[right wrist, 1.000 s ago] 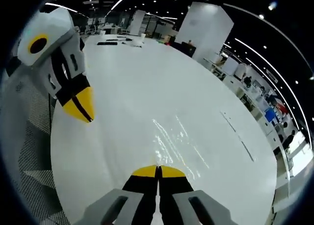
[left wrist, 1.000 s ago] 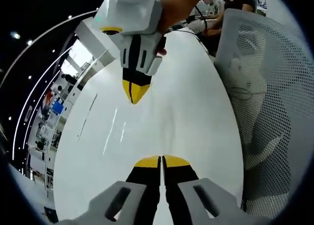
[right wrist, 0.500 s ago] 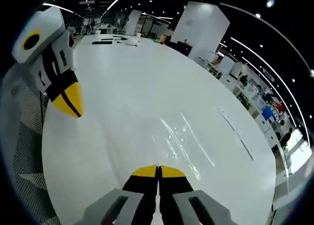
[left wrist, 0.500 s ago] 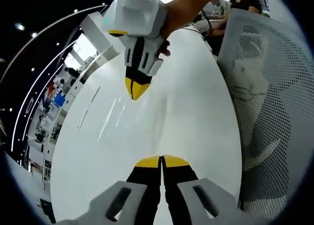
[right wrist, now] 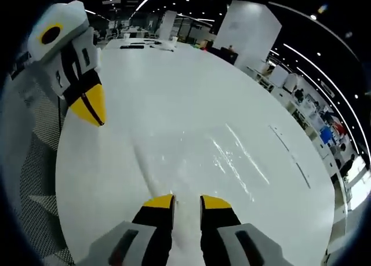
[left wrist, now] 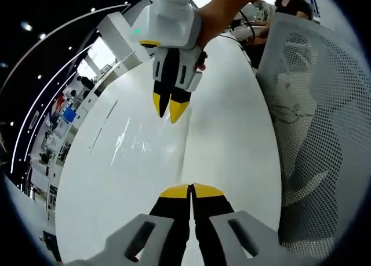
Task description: Open the resealable bag by pulling the two sides of the seal apart until the entire bag opening is separated and visibly accessible.
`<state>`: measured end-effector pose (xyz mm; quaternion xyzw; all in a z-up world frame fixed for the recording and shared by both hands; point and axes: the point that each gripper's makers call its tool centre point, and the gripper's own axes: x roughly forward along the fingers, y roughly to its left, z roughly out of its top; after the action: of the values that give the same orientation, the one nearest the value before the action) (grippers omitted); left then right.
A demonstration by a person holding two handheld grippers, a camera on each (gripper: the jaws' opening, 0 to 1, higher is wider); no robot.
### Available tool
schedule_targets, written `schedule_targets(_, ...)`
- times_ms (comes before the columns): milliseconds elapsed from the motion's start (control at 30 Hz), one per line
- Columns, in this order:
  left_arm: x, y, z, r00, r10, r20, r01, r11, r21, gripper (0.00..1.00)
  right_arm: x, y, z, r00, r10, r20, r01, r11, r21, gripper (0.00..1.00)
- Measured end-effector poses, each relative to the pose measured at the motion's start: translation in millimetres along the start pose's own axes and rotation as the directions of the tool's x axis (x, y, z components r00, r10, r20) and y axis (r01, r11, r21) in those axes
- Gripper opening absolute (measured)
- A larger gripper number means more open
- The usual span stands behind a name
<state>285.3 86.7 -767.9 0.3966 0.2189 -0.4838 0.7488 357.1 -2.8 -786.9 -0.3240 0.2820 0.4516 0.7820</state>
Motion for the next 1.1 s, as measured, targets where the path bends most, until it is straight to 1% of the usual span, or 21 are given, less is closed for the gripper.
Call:
schedule_targets(33,0,0.3,0.7,1.000,0.000,0.001,0.000,1.000,-0.002,0.00,-1,0,1.0,1.000,-0.003,0.008,0.003,1.000,0.005,0.22)
schedule_targets(133,0,1.8,2.4,1.000,0.004,0.005,-0.004,1.000,-0.003,0.00,-3,3,6.0,0.999,0.007,0.040,-0.010,0.998,0.063,0.25)
schedule_targets(300,-1,3.9,-0.1,1.000,0.009,0.002,-0.009,1.000,-0.013,0.00,-6,4,8.0,0.998,0.000,0.064,-0.006,0.996,0.088,0.36)
schedule_targets(367,-2,4.9,-1.6,1.000,0.016,0.002,-0.016,1.000,-0.021,0.00,-9,4,8.7,0.997,0.002,0.082,-0.011,0.994,0.111,0.37)
schedule_targets(467,-3,6.5,-3.9,1.000,0.028,0.003,-0.028,0.998,-0.054,0.00,-11,5,6.5,0.996,-0.004,0.086,-0.007,0.991,0.134,0.40)
schedule_targets(500,-3,7.0,-3.9,0.999,0.031,0.008,-0.030,0.997,-0.073,0.01,-13,5,6.4,0.996,-0.007,0.094,-0.007,0.989,0.145,0.41)
schedule_targets(533,-4,6.8,-3.0,0.999,0.033,0.022,-0.030,0.993,-0.110,0.01,-14,5,6.6,0.995,-0.007,0.096,-0.008,0.988,0.156,0.41)
schedule_targets(600,-4,7.7,-4.6,0.999,0.037,0.019,-0.035,0.991,-0.128,0.03,-16,6,4.4,0.995,-0.007,0.096,-0.010,0.984,0.178,0.42)
schedule_targets(633,-4,8.0,-4.7,0.999,0.040,0.022,-0.037,0.990,-0.136,0.04,-17,6,3.9,0.995,-0.012,0.100,-0.007,0.982,0.187,0.43)
schedule_targets(667,-4,8.1,-4.6,0.999,0.044,0.028,-0.039,0.986,-0.162,0.05,-18,6,4.0,0.994,-0.014,0.105,-0.007,0.980,0.200,0.46)
schedule_targets(733,-5,9.0,-4.6,0.998,0.047,0.036,-0.039,0.981,-0.190,0.08,-21,9,1.9,0.994,-0.011,0.108,-0.015,0.970,0.244,0.52)
schedule_targets(800,-7,12.4,-5.7,0.997,0.059,0.040,-0.049,0.973,-0.225,0.13,-26,10,-1.0,0.994,-0.017,0.108,-0.011,0.968,0.250,0.54)
schedule_targets(833,-9,13.6,-5.4,0.997,0.063,0.045,-0.051,0.971,-0.233,0.15,-28,10,-2.0,0.994,-0.021,0.110,-0.009,0.966,0.258,0.55)
schedule_targets(900,-12,15.1,-7.0,0.997,0.064,0.048,-0.050,0.966,-0.252,0.19,-33,10,-3.7,0.992,-0.027,0.126,-0.012,0.952,0.306,0.58)
schedule_targets(933,-13,15.5,-7.6,0.997,0.065,0.049,-0.050,0.966,-0.255,0.19,-36,11,-4.1,0.989,-0.035,0.140,-0.016,0.938,0.347,0.62)
schedule_targets(967,-14,15.5,-8.6,0.997,0.065,0.049,-0.051,0.966,-0.252,0.20,-38,11,-4.7,0.989,-0.036,0.146,-0.020,0.932,0.362,0.64)
schedule_targets(1033,-16,15.6,-11.6,0.997,0.065,0.039,-0.053,0.966,-0.254,0.24,-42,11,-7.4,0.988,-0.042,0.146,-0.016,0.926,0.377,0.69)
schedule_targets(1100,-18,15.7,-12.2,0.997,0.070,0.043,-0.056,0.961,-0.272,0.31,-47,13,-7.9,0.987,-0.048,0.155,-0.016,0.921,0.389,0.71)
